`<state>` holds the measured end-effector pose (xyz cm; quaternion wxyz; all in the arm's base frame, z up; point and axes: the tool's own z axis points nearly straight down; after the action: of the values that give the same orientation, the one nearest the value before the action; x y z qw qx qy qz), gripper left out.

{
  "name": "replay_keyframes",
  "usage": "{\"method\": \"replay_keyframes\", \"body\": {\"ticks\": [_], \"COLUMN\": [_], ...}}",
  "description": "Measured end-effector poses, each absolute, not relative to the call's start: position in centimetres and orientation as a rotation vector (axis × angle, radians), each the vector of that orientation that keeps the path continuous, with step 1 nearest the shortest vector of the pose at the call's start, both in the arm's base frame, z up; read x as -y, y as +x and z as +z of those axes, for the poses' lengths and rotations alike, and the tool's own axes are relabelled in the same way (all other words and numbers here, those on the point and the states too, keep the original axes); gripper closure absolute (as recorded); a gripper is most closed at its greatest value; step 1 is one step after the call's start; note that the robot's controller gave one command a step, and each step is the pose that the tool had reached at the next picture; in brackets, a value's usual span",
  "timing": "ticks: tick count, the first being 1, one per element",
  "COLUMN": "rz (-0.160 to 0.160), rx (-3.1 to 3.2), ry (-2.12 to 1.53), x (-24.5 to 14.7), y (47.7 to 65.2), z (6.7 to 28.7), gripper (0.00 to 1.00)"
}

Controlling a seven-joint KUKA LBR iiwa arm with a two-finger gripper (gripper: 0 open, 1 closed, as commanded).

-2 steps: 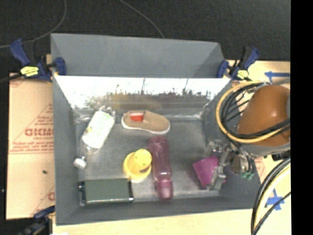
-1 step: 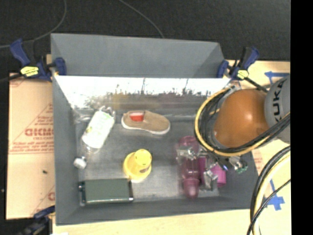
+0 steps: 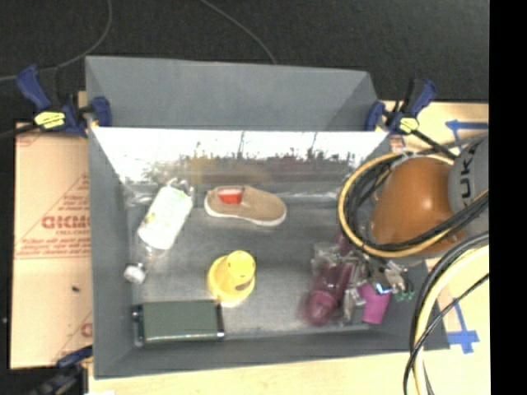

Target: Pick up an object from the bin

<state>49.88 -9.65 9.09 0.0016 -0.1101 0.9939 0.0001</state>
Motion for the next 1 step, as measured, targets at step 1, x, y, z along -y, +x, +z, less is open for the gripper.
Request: {"method": "replay_keyframes", "body": {"ticks": [1], "rz": [0.001], "rx": [-2.924], "ry": [-1.12], "x": [6.85], "y": [54.34], "z": [7.66], "gripper": [1.0]}}
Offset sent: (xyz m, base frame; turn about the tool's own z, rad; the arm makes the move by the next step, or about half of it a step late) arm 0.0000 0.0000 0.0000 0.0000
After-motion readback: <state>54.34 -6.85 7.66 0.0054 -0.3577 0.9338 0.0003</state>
